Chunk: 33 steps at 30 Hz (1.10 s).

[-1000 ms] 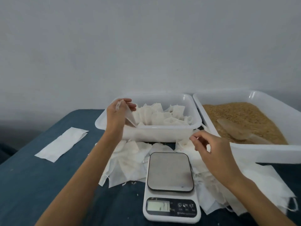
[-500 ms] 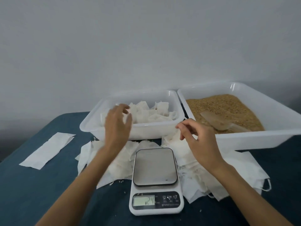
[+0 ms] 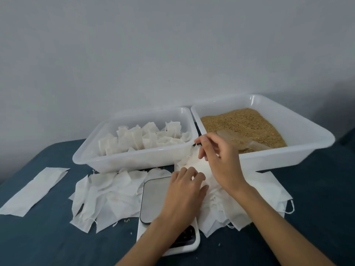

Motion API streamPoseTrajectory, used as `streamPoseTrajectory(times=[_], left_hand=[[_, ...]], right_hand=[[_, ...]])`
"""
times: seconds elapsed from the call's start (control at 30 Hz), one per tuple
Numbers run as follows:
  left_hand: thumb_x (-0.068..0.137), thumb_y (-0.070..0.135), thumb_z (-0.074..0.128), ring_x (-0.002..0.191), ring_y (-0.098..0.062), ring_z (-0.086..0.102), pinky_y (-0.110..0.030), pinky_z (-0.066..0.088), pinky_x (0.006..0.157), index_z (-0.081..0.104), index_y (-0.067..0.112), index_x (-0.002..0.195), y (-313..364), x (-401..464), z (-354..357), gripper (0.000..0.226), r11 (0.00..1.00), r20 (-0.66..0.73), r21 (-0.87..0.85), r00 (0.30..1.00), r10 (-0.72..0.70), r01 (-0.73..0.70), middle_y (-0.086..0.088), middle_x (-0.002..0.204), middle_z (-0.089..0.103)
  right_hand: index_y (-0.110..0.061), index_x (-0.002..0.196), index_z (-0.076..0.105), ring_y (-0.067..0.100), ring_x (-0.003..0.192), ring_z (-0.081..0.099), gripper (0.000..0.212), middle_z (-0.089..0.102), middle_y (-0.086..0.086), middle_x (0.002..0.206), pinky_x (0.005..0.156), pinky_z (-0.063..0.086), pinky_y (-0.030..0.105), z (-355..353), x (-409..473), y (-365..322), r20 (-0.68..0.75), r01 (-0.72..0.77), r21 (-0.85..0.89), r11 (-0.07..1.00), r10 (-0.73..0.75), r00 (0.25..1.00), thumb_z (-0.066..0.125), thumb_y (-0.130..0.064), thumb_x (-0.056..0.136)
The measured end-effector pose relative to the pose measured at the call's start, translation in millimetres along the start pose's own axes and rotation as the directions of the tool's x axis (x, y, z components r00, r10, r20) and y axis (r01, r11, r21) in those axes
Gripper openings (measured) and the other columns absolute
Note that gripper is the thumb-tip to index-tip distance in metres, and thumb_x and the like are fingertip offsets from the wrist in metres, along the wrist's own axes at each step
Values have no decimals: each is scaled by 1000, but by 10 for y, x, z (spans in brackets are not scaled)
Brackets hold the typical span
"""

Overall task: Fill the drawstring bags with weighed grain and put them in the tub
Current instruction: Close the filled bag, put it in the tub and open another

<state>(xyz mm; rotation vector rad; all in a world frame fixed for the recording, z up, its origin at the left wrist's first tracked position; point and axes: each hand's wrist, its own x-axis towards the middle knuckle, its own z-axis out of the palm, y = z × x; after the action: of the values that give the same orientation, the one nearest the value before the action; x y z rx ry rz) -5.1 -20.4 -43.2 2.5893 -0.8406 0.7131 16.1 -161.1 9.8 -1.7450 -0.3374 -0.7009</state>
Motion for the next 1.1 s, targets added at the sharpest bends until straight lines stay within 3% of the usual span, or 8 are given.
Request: streamPoseTrajectory(times=[0.13,0.27,0.43,0.53,0.7,0.9,1.0,1.1], left_hand=[[93,42,75,98,-21,56,-35,39,87,72,17,113,-33,1,18,32,995,55,-61,995,-81,85,2,108,66],[98,35,71,99,-17,55,-29,27,84,76,21,109,-47,22,10,19,988,92,-102,990,-107,116,7,104,65],[93,16,74,88,-21,60,-34,42,80,79,17,94,-63,-2,-6,4,992,52,-88,995,-83,88,3,90,65],[86,8,81,77,-21,58,-36,48,72,76,16,87,-68,-76,-29,10,995,-21,-70,998,-66,64,4,82,62],[83,4,82,83,-25,59,-36,39,76,67,14,76,-330,-201,-196,20,965,-66,-29,963,-261,260,3,88,66],[89,2,77,84,-30,59,-42,40,76,75,8,93,-692,-278,-395,7,907,-190,-26,889,-418,421,-1,89,66],[94,6,74,76,-16,52,-32,36,72,58,17,75,-757,-285,-469,27,864,-247,-209,830,-501,459,7,79,56],[98,14,71,66,-5,51,-17,38,62,51,21,70,-699,-204,-464,35,745,-179,-466,773,-608,478,7,66,55]], right_hand=[[-19,94,70,17,65,64,24,64,-4,66,63,51,47,-7,0,-4,-5,-3,4,1000,3,1000,51,-26,107],[-18,93,70,16,65,64,24,64,-4,65,63,52,45,-4,-1,6,-10,-2,3,1000,2,1000,52,-25,106],[-19,93,70,17,65,65,24,64,-4,65,63,52,44,7,11,30,-5,-5,-5,1000,5,1000,51,-25,106],[-19,93,70,18,64,64,24,64,-4,65,63,52,45,9,9,33,-3,-10,2,1000,10,1000,51,-25,106],[-19,92,70,17,64,64,23,64,-5,65,60,50,49,19,-7,31,12,0,-6,1000,0,1000,52,-24,106],[-22,94,71,16,67,66,21,64,-7,66,62,52,40,68,-55,66,80,24,-36,999,-21,997,53,-26,105],[-25,95,70,14,71,67,17,65,-9,69,64,53,30,102,-77,91,149,17,-46,999,-10,989,56,-30,103],[-28,94,70,13,72,67,9,67,-10,73,64,49,17,158,-122,93,222,-4,-35,999,12,975,63,-28,100]])
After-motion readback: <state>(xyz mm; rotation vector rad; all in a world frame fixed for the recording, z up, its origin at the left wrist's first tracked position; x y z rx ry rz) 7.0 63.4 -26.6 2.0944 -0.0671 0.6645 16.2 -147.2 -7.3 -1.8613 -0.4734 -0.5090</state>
